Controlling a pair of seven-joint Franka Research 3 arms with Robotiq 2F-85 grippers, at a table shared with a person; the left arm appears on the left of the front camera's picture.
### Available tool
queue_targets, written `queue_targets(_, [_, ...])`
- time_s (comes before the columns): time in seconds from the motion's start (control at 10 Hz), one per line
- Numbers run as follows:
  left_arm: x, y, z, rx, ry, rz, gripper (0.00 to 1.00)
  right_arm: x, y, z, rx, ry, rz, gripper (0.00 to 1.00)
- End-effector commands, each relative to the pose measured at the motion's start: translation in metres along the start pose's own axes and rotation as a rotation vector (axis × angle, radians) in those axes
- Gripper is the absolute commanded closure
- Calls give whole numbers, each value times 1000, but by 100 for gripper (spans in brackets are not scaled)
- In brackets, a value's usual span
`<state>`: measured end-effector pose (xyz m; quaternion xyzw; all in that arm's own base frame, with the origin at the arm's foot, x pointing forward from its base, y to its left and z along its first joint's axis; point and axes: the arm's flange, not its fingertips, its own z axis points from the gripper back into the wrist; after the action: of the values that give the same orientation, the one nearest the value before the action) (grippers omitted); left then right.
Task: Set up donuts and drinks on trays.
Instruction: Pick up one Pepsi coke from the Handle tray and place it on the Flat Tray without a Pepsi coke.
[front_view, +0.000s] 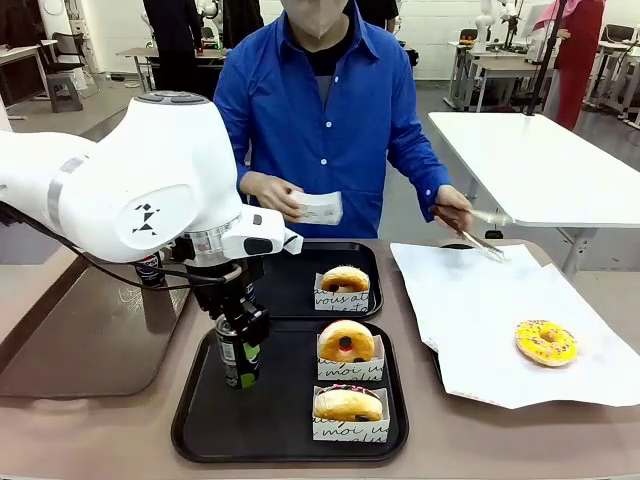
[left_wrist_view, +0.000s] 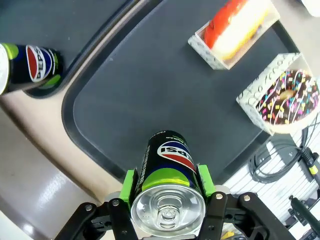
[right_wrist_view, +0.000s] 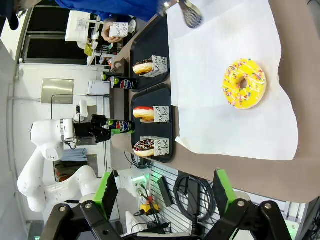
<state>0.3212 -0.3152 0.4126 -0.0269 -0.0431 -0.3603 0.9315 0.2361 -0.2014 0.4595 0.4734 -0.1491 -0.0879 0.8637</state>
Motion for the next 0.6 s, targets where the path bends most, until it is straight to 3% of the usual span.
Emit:
queue_targets(0.0, [18, 4, -3, -40, -46, 11, 42, -2, -1, -1, 0, 2, 0, 0])
queue_targets(0.5, [30, 10, -23, 2, -39, 22, 42, -2, -1, -1, 0, 2, 0, 0])
